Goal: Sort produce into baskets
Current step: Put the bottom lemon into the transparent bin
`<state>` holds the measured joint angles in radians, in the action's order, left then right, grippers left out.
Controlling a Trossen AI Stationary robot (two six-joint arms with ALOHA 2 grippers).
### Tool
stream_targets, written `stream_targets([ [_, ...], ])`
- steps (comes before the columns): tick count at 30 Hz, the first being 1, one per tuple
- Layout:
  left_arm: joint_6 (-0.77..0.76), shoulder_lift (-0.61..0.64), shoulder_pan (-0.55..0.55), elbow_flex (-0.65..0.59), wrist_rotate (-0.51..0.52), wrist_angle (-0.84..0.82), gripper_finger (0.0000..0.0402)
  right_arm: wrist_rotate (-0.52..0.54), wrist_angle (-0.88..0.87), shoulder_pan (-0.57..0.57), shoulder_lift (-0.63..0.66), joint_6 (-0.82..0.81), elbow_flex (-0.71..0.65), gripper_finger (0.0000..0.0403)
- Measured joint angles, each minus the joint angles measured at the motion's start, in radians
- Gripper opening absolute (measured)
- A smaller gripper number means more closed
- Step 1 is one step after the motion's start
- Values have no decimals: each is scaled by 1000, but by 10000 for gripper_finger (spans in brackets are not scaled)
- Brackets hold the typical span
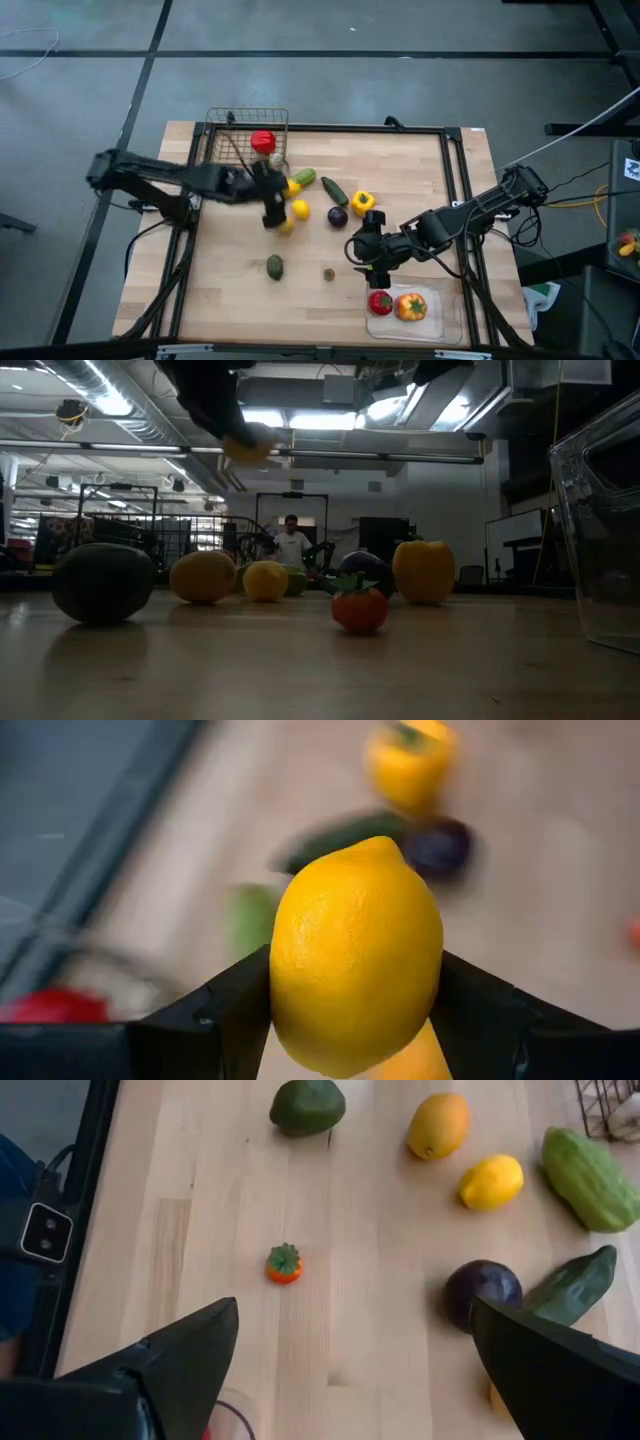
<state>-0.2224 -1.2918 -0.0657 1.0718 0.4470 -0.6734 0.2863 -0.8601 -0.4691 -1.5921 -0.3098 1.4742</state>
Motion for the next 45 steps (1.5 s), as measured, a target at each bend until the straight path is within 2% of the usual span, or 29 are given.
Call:
stream_targets([
  [4,20,117,151,0,41,-6,231,0,0,-1,0,2,0,392],
  [8,-11,173,310,0,42,-4,232,0,1,-1,0,2,0,392],
  [14,-64,139,488,0,17,-5,232,1,16,-1,0,2,0,392],
  [19,-66,56,582,0,-72,-4,232,1,34,-1,0,2,0,392],
  [22,-66,-6,616,0,-126,-5,232,1,36,-1,0,2,0,392],
  [33,-55,-194,694,-1,-197,-4,232,1,36,-1,0,2,0,392],
  [45,-54,-221,708,-1,-222,5,232,1,36,-1,0,2,0,392],
])
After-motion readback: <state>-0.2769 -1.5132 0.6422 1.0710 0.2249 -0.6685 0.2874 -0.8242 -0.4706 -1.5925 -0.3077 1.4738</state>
